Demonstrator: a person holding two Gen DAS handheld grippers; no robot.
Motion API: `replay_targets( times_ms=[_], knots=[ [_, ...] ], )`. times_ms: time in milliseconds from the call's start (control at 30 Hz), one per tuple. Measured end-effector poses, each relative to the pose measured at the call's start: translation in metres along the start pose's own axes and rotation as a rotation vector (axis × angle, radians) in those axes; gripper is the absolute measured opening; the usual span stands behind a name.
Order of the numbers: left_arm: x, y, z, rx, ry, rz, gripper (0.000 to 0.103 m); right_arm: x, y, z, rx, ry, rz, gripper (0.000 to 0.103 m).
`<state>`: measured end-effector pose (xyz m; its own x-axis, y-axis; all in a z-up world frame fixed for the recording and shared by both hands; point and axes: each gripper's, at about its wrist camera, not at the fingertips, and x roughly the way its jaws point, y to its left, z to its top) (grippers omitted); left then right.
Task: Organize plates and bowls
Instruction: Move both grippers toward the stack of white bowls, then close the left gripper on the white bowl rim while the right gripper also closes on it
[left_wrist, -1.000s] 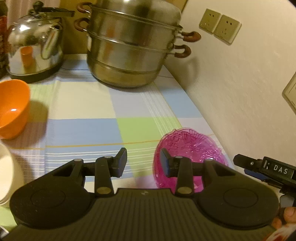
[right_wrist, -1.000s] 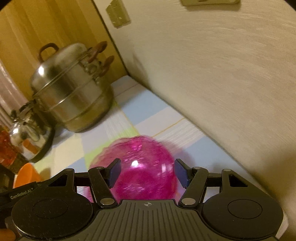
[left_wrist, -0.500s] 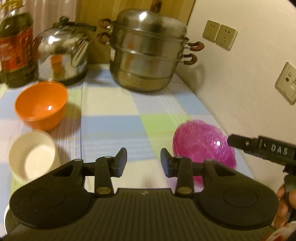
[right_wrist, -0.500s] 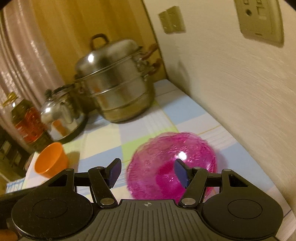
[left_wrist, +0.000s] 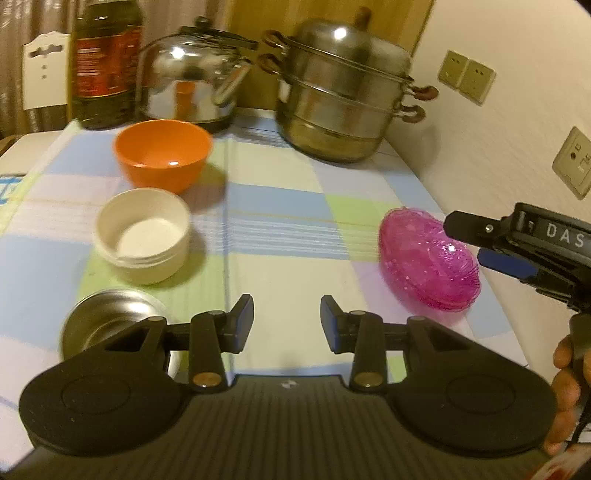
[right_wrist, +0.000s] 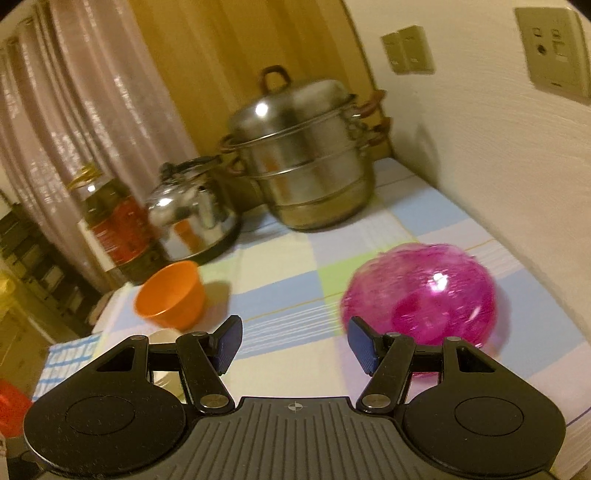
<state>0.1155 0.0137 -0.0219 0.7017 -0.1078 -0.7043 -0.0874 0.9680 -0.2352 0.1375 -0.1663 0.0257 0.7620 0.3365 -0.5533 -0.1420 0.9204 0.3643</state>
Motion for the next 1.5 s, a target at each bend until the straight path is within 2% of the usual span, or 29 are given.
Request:
replay_targets(
  times_ms=[267, 500, 700, 967, 1267, 1500],
  knots=[
    [-0.042, 0.042, -0.016, -0.067, -0.026, 0.079, 0.036, -0.001, 0.04, -0.031, -0.056, 0.065, 0.088, 0.063],
    [-0.067, 0.077, -0.019, -0.106, -0.038, 0.166, 0.036, 0.013, 0.066, -0.053, -0.116, 0.189, 0.17, 0.063],
    [-0.07, 0.09, -0.01, -0.11, -0.035, 0.177, 0.036, 0.023, 0.084, -0.055, -0.157, 0.213, 0.208, 0.063],
    [-0.045, 0.111, 0.017, -0.107, -0.027, 0.175, 0.036, 0.055, 0.094, -0.046, -0.189, 0.229, 0.214, 0.063],
    [-0.004, 0.134, 0.057, -0.122, -0.031, 0.157, 0.036, 0.116, 0.109, -0.026, -0.228, 0.258, 0.207, 0.063],
    [0.036, 0.154, 0.071, -0.094, -0.004, 0.165, 0.036, 0.158, 0.12, -0.023, -0.241, 0.3, 0.196, 0.063]
  ],
)
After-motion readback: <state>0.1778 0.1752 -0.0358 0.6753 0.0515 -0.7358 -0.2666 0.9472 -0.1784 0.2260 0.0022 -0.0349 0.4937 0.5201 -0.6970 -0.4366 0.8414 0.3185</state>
